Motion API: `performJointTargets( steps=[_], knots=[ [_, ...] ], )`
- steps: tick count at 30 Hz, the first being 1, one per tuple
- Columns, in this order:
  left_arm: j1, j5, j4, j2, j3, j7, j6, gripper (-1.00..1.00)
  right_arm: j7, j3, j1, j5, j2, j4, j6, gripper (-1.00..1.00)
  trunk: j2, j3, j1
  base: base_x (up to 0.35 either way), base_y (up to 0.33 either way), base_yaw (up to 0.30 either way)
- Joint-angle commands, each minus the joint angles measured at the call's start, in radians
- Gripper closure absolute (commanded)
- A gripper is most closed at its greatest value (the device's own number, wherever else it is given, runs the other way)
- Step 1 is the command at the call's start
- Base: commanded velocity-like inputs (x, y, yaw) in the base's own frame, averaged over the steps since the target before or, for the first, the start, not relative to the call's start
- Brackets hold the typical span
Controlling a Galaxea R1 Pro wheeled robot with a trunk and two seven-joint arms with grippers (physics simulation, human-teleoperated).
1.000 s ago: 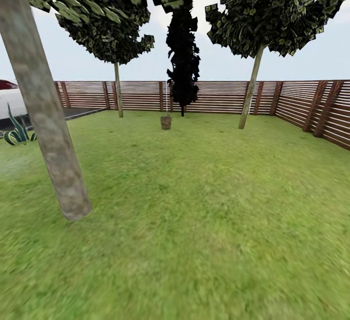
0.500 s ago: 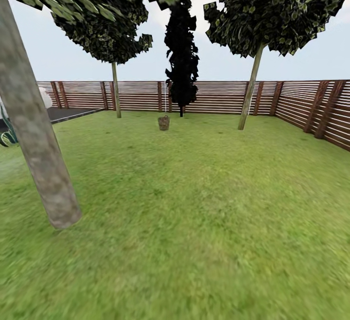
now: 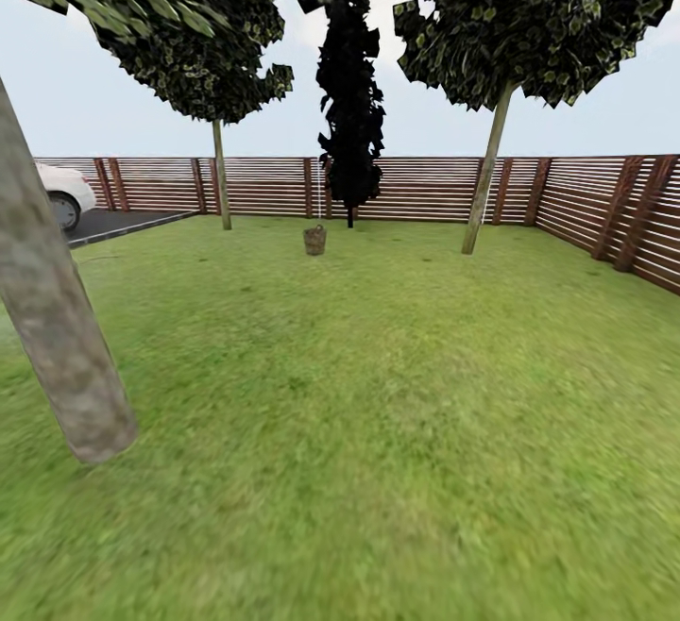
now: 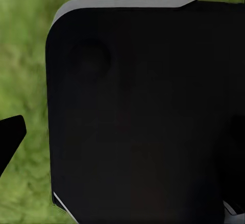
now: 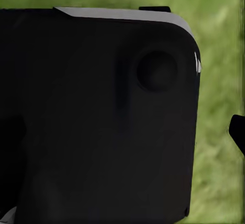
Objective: Take the three Easter eggs out of the wicker basket on the lawn in the garden, then place them on the lawn next to a single tree (choose any tree) so that all three eggs are next to the same tree and none are left in the basket.
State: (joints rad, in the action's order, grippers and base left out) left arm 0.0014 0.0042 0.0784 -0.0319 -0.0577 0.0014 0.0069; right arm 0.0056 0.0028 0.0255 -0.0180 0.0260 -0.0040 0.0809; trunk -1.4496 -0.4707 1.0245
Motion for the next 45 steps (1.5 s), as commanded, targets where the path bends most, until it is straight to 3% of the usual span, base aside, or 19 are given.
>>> performJointTargets(
  steps=[1,45],
  knots=[
    [0.000,0.000,0.001,0.000,-0.005,0.000,0.001,-1.00,0.001,0.000,0.001,-0.002,0.000,0.001,0.003,-1.00,0.000,-0.001,0.000,0.296,-0.144,0.000],
    [-0.001,0.000,0.001,0.000,-0.006,0.000,0.001,-1.00,0.001,0.000,0.000,-0.002,0.000,0.001,0.003,-1.00,0.000,-0.001,0.000,0.300,-0.124,0.000]
  ],
)
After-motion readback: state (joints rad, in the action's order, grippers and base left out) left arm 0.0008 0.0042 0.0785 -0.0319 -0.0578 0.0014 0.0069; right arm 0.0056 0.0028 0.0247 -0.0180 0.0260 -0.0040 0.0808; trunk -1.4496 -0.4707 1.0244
